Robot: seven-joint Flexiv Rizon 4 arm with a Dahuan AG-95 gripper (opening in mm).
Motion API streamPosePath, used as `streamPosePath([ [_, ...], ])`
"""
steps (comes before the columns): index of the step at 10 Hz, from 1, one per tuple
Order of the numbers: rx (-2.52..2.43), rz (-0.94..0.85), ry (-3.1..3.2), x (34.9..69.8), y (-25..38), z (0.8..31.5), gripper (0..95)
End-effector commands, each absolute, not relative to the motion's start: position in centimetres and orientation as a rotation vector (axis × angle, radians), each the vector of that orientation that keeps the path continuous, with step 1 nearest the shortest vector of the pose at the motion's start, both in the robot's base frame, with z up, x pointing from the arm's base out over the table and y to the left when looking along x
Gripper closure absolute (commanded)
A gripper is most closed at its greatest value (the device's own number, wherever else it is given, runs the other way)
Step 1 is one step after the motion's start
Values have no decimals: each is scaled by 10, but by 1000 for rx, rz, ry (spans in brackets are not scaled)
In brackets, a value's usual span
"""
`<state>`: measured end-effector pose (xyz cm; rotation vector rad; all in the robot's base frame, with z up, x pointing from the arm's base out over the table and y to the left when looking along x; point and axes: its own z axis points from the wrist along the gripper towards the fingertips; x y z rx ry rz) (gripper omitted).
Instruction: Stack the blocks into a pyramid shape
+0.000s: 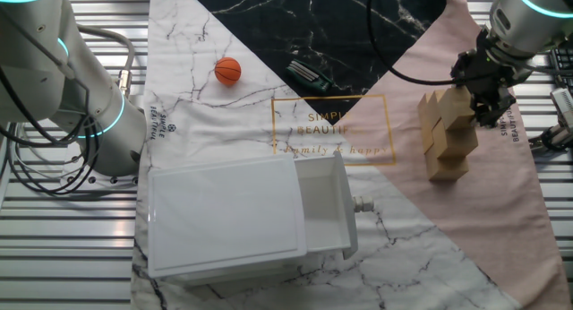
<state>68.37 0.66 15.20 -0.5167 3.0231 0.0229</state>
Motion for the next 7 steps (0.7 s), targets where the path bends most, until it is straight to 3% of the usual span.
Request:
streamPosePath([
  [1,-517,25,3025,684,7,152,190],
  [3,-514,28,3026,684,7,152,190],
  [4,-510,25,3033,682,8,154,0],
  [7,-508,5,3043,678,14,164,0],
])
